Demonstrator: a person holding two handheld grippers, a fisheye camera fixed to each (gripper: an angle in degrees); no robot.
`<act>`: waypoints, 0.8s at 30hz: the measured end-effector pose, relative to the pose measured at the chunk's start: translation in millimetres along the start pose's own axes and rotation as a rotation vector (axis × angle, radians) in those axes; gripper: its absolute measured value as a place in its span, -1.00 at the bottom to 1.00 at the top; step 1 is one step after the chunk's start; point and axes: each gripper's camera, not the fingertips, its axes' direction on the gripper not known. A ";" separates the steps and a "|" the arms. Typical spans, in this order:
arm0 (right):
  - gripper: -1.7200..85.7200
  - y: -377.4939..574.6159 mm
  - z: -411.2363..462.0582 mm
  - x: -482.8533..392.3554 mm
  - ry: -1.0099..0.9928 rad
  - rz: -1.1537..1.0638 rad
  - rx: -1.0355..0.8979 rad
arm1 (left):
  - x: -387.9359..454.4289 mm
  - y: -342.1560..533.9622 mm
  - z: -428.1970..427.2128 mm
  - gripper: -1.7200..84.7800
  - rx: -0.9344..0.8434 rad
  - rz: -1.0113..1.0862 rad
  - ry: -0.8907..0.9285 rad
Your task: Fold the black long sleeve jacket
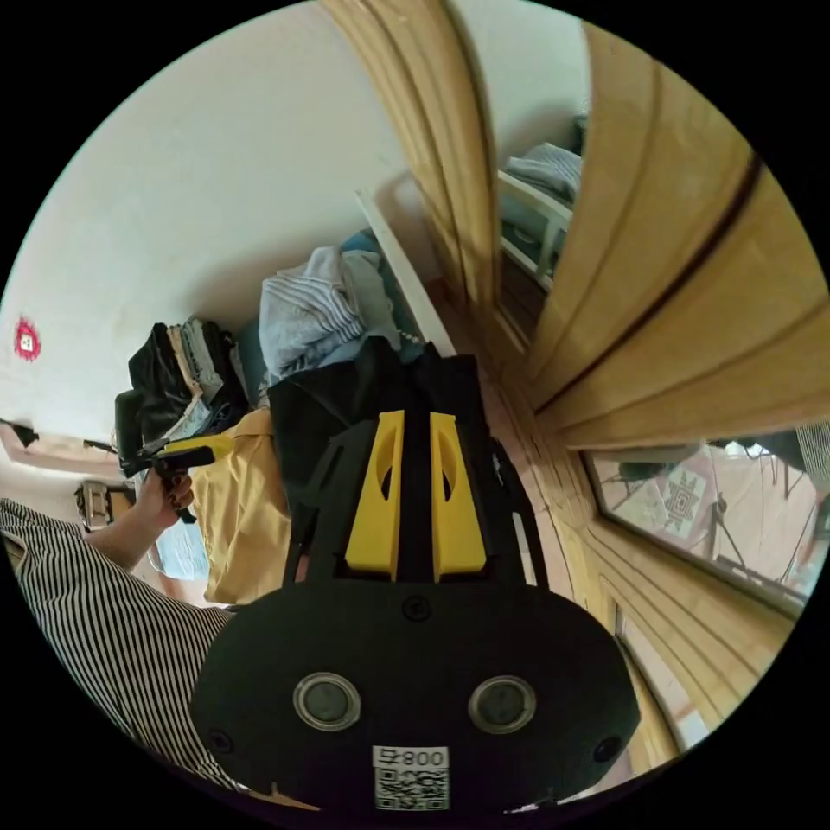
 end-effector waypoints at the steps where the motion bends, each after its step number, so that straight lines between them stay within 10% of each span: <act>1: -0.81 8.8 -3.8 8.6 0.008 0.020 0.000 | 1.8 2.0 1.4 -0.91 -0.007 -0.001 0.013; 24: -0.80 43.7 63.8 46.8 -0.052 0.076 -0.198 | 14.7 104.1 -16.7 -0.94 -0.083 0.018 0.058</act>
